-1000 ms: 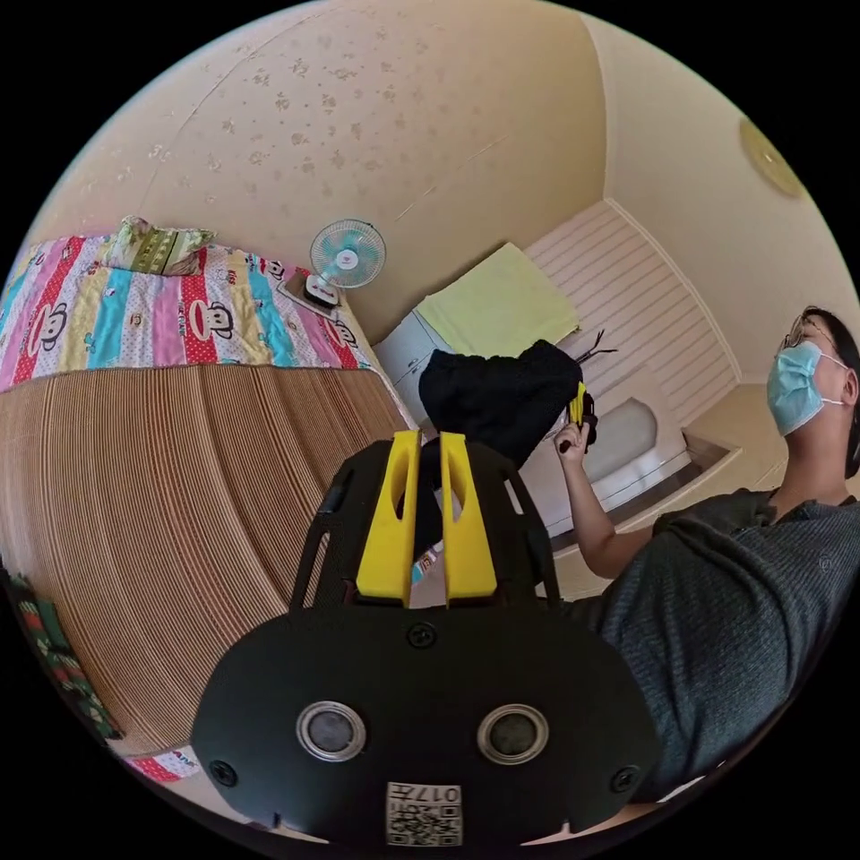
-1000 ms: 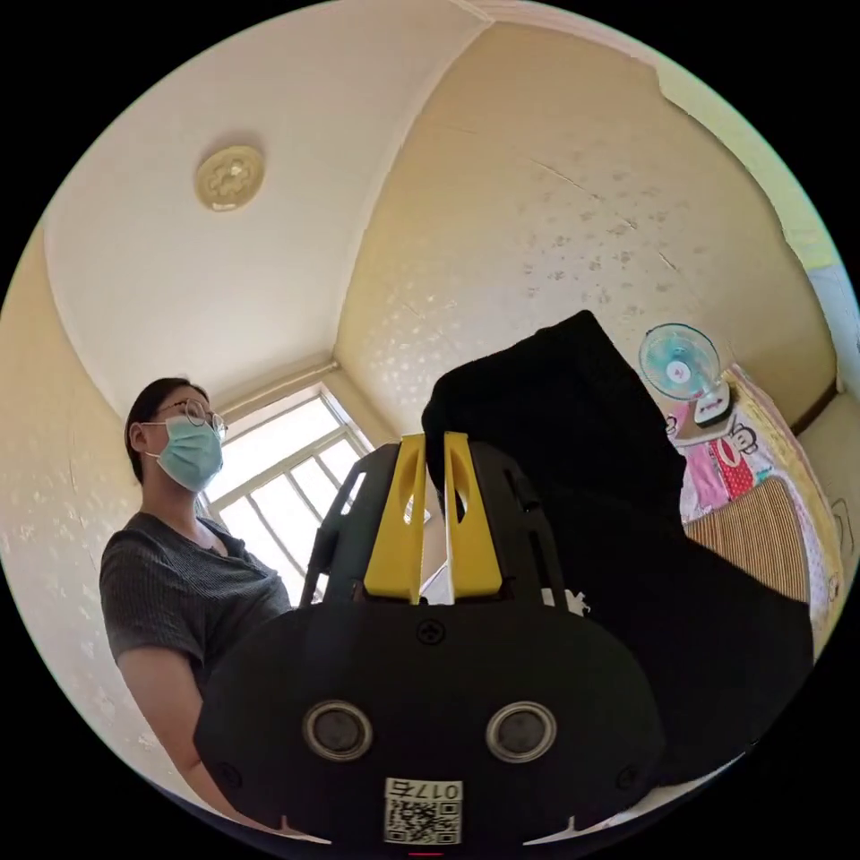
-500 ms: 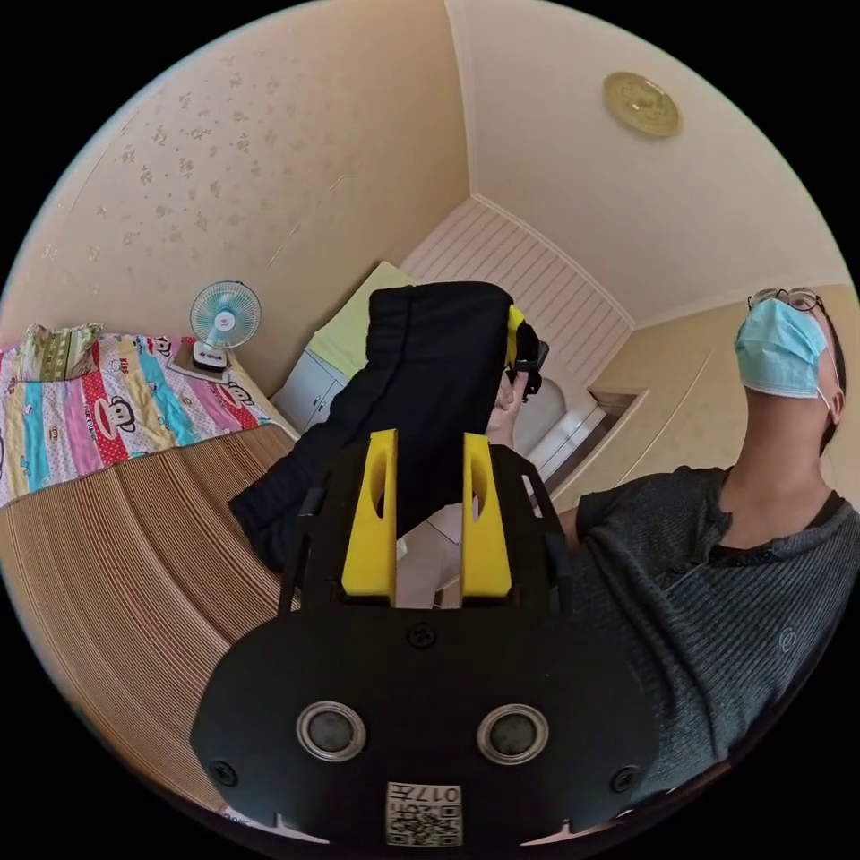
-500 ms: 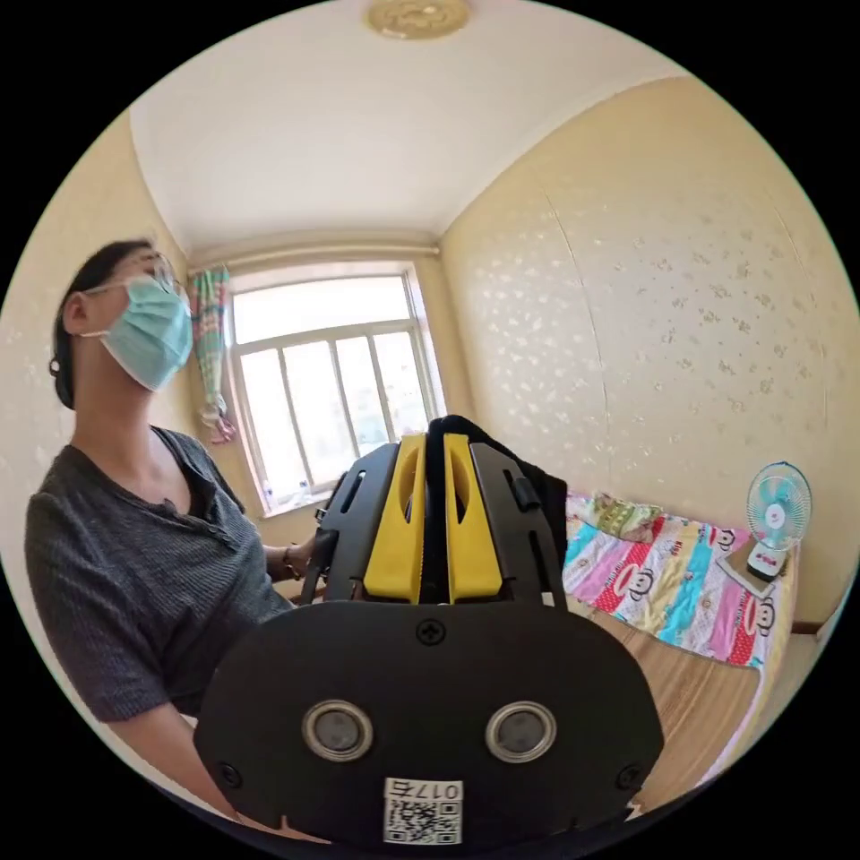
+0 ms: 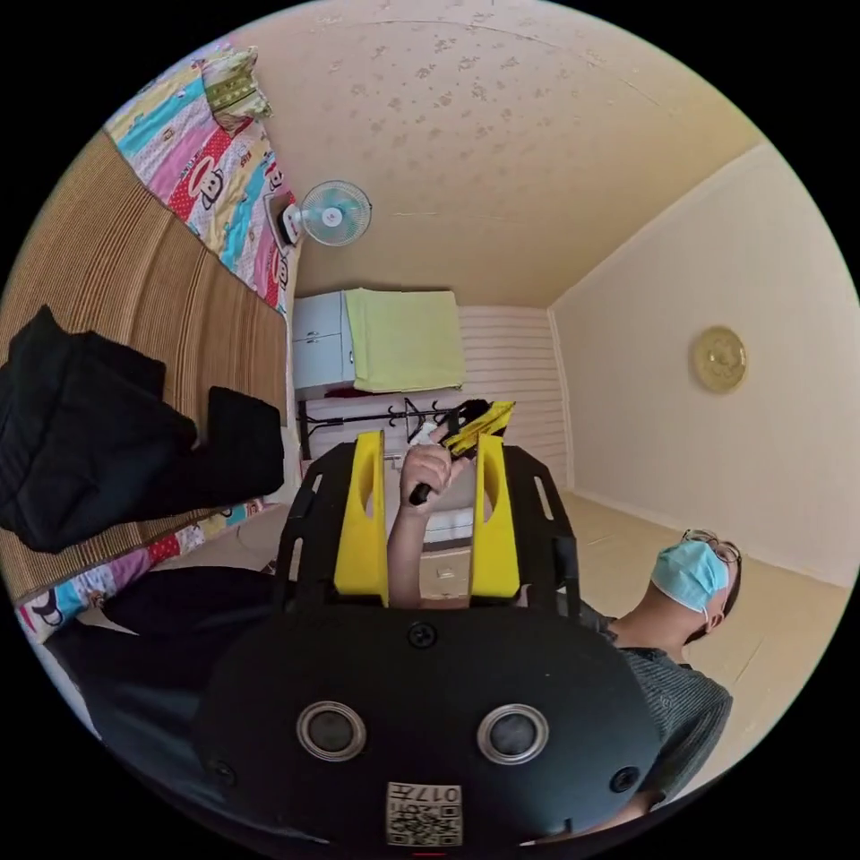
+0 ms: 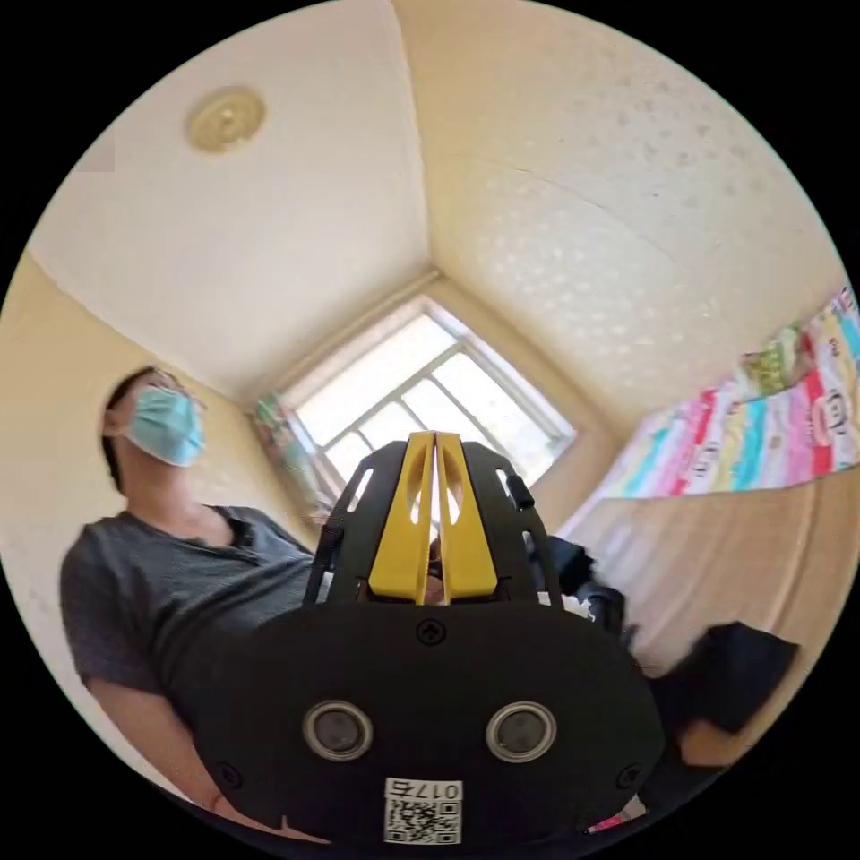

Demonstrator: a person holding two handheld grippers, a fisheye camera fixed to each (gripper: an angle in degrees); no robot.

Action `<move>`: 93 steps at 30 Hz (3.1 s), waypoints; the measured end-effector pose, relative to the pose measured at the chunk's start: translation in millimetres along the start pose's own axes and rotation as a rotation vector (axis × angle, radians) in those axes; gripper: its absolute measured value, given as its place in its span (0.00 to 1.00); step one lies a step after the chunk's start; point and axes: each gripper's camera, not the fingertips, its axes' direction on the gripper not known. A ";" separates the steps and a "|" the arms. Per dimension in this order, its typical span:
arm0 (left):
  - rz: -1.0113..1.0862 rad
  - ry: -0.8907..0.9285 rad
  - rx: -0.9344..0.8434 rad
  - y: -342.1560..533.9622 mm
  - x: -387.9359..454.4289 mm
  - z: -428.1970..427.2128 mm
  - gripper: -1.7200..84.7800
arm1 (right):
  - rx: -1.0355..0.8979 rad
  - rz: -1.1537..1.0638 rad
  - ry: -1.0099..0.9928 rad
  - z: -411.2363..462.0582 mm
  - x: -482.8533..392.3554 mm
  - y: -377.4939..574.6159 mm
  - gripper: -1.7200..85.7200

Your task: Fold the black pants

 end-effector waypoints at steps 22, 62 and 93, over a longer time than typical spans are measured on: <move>0.048 -0.549 0.372 73.2 15.8 -138.9 0.01 | -1.103 -0.065 0.431 449.8 141.9 12.6 0.14; 0.534 -0.696 0.059 -8.7 99.0 1.2 0.29 | -0.378 -0.166 -0.440 307.1 38.6 -199.5 0.04; 1.709 1.525 -0.243 78.6 249.7 -75.2 0.07 | -0.266 -0.197 -0.767 95.5 -26.3 -137.1 0.23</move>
